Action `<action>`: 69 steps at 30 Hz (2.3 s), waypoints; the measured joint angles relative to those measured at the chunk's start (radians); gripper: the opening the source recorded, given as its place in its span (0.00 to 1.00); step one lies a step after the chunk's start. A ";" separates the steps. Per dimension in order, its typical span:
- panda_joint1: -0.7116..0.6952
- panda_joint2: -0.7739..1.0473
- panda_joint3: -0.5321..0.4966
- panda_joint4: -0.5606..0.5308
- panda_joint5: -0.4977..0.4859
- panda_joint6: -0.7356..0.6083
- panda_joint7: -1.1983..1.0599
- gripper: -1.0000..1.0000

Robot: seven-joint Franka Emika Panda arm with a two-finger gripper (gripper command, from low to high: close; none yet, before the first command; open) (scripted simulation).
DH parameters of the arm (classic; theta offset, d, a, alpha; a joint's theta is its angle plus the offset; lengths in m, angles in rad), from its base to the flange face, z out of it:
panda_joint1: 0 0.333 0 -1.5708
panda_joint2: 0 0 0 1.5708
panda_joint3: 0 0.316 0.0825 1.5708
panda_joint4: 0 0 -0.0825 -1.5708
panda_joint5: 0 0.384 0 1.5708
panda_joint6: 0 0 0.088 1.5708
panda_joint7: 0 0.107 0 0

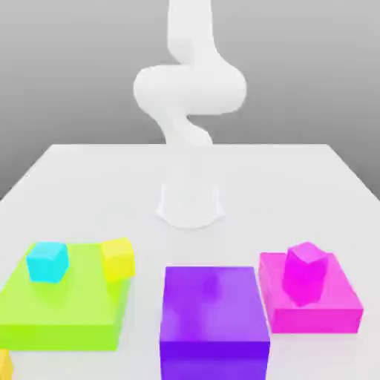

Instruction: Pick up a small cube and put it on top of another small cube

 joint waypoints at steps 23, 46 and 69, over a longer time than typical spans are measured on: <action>-0.013 0.838 -0.324 0.143 0.336 0.112 -0.687 0.50; -0.209 1.354 -0.281 0.241 0.390 0.312 -0.976 0.00; 0.388 0.606 0.011 -0.309 0.111 0.138 -0.871 0.00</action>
